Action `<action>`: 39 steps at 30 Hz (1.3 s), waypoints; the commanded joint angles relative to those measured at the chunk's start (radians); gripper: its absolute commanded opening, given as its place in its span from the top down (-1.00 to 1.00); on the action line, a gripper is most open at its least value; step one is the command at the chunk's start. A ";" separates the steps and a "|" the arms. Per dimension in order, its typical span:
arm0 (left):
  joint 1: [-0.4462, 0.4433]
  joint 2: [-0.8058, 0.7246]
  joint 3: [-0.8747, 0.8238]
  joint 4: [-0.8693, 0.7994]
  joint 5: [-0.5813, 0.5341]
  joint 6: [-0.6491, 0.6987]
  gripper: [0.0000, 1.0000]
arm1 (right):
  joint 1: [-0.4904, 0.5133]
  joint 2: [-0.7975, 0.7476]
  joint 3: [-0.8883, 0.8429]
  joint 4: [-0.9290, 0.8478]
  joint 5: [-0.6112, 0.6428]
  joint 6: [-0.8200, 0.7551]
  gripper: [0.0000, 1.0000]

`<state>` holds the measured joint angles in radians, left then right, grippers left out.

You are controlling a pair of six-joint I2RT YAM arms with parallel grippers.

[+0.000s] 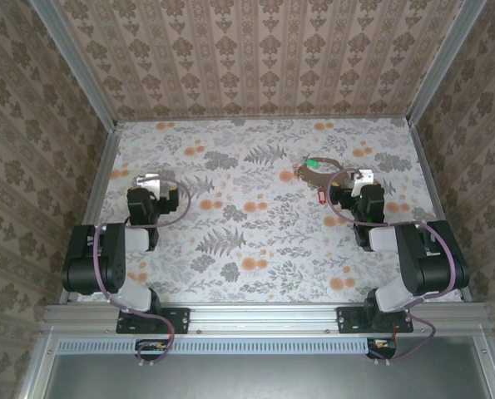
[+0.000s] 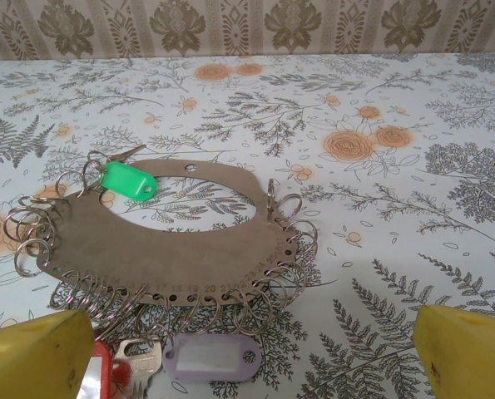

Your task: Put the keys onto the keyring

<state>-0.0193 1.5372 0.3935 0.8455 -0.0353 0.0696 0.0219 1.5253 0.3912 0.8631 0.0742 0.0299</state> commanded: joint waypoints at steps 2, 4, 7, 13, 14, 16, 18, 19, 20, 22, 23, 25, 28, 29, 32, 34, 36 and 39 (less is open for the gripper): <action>-0.005 -0.002 0.011 0.011 -0.012 -0.022 -1.00 | -0.005 0.006 0.017 -0.010 -0.013 0.000 -0.99; -0.005 -0.002 0.010 0.011 -0.012 -0.021 -1.00 | -0.005 0.005 0.018 -0.010 -0.013 -0.001 -0.99; -0.004 -0.003 0.004 0.018 -0.009 -0.021 -1.00 | -0.005 0.004 0.016 -0.009 -0.013 -0.001 -0.99; 0.001 -0.106 -0.051 0.034 -0.045 -0.047 -1.00 | 0.008 -0.045 0.008 -0.034 -0.030 -0.026 -0.98; 0.010 -0.134 -0.048 -0.004 -0.046 -0.063 -1.00 | 0.009 -0.067 0.018 -0.071 -0.026 -0.024 -0.94; 0.035 -0.211 -0.022 -0.121 -0.063 -0.113 -1.00 | 0.009 -0.167 0.087 -0.299 -0.010 0.006 -0.95; 0.053 -0.299 0.033 -0.306 -0.127 -0.183 -1.00 | 0.010 -0.243 0.197 -0.562 0.018 0.093 -0.99; 0.063 -0.352 0.068 -0.414 -0.136 -0.206 -1.00 | 0.009 -0.262 0.260 -0.686 0.045 0.170 -0.99; 0.068 -0.394 0.102 -0.495 -0.143 -0.227 -1.00 | 0.007 -0.272 0.332 -0.803 0.059 0.262 -0.99; 0.068 -0.461 0.163 -0.631 -0.178 -0.306 -1.00 | 0.006 -0.258 0.422 -0.922 0.012 0.348 -0.99; 0.068 -0.487 0.191 -0.685 -0.178 -0.335 -1.00 | 0.006 -0.239 0.449 -0.939 -0.055 0.372 -0.99; 0.071 -0.529 0.221 -0.767 -0.158 -0.385 -1.00 | 0.004 -0.189 0.481 -0.918 -0.231 0.392 -0.99; 0.076 -0.571 0.249 -0.852 -0.123 -0.456 -1.00 | 0.006 -0.089 0.508 -0.839 -0.404 0.473 -0.95; 0.079 -0.579 0.248 -0.857 -0.092 -0.474 -1.00 | 0.009 -0.053 0.523 -0.818 -0.448 0.494 -0.89; 0.082 -0.575 0.243 -0.839 0.054 -0.497 -1.00 | 0.033 0.043 0.602 -0.849 -0.488 0.519 -0.69; 0.081 -0.555 0.266 -0.870 0.120 -0.513 -1.00 | 0.059 0.110 0.676 -0.919 -0.479 0.505 -0.57; 0.078 -0.550 0.274 -0.893 0.135 -0.550 -1.00 | 0.083 0.175 0.751 -0.975 -0.485 0.496 -0.44; 0.069 -0.567 0.246 -0.862 0.183 -0.573 -1.00 | 0.121 0.275 0.854 -1.053 -0.455 0.500 -0.36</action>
<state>0.0578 0.9867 0.6353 -0.0063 0.0528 -0.4427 0.1139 1.7523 1.1526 -0.0883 -0.3542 0.5125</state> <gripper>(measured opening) 0.999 0.684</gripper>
